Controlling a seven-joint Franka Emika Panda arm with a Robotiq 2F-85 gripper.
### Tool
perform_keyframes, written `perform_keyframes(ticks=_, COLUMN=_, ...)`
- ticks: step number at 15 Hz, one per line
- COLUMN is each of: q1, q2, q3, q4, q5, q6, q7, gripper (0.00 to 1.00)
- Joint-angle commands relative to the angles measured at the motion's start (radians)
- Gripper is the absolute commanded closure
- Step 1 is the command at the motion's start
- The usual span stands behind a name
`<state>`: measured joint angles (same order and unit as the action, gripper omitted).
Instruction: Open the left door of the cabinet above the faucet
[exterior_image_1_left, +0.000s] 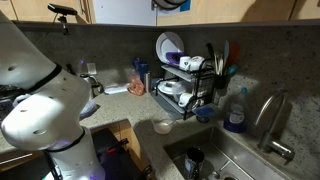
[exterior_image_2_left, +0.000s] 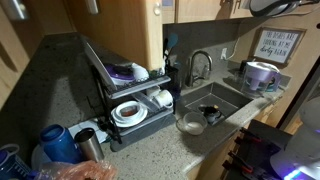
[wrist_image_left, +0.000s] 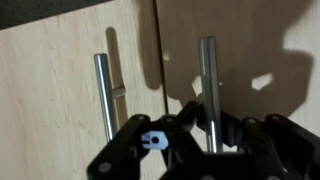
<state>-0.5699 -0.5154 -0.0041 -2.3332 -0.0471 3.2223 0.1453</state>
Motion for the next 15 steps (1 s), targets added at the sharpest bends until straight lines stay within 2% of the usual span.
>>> perform_keyframes(ticks=1, q1=0.029, q2=-0.010, q3=0.009, q4=0.000, q5=0.012, q6=-0.011, q7=0.013, gripper=1.00)
perform_keyframes(ticks=2, q1=0.038, q2=-0.013, q3=0.010, q4=-0.002, q5=0.013, q6=-0.017, q7=0.015, gripper=0.97)
perform_keyframes(ticks=7, q1=0.069, q2=-0.054, q3=0.016, q4=-0.018, q5=0.022, q6=-0.090, q7=0.024, gripper=0.99)
perform_keyframes(ticks=15, q1=0.065, q2=-0.115, q3=0.027, q4=-0.019, q5=0.029, q6=-0.216, q7=0.026, gripper=0.99)
